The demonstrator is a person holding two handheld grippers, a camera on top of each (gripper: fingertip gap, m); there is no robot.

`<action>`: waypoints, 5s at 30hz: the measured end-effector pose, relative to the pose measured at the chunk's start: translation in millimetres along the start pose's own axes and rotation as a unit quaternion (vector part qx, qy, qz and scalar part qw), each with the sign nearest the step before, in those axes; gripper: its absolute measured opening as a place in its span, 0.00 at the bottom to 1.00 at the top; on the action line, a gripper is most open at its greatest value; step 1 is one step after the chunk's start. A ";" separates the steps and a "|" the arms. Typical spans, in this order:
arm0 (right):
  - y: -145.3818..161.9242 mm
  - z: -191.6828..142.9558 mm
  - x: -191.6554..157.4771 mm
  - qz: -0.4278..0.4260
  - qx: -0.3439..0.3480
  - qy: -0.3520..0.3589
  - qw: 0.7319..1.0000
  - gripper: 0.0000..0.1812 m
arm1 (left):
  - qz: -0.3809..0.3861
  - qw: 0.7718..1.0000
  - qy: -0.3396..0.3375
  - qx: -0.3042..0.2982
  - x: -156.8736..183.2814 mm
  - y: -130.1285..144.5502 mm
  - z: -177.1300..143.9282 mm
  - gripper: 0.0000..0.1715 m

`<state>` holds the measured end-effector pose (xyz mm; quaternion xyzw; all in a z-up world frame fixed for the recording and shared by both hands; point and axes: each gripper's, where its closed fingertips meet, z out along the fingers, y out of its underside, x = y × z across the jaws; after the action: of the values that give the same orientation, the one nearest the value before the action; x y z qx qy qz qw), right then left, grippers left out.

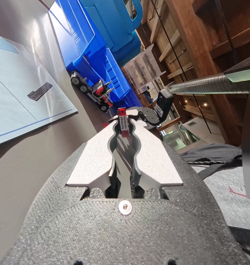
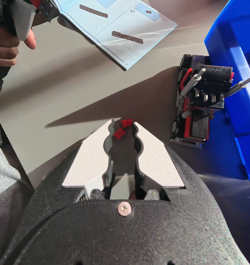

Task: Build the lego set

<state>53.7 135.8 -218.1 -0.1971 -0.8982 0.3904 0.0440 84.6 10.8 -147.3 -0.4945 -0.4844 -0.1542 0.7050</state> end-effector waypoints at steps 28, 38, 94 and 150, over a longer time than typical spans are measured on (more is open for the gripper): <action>-82.4 8.3 -38.4 -0.303 0.128 0.017 0.944 0.01 | 0.045 0.998 -0.036 -0.029 -2.1 13.2 10.7 0.08; -106.4 3.5 -67.9 -0.406 0.112 -0.028 0.907 0.01 | -0.028 0.999 -0.005 -0.018 3.3 18.6 19.5 0.08; -115.6 -2.3 -69.6 -0.380 0.136 -0.041 0.914 0.08 | -0.044 0.998 0.036 -0.013 12.9 17.3 19.5 0.08; -111.8 -20.7 -96.3 0.196 0.247 -0.362 0.877 0.06 | 0.151 0.986 0.073 -0.022 50.4 18.8 18.9 0.08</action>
<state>111.2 43.5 -116.2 -0.1966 -0.6685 0.6447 -0.3143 112.1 48.7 -114.8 -0.5649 -0.3476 -0.0926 0.7426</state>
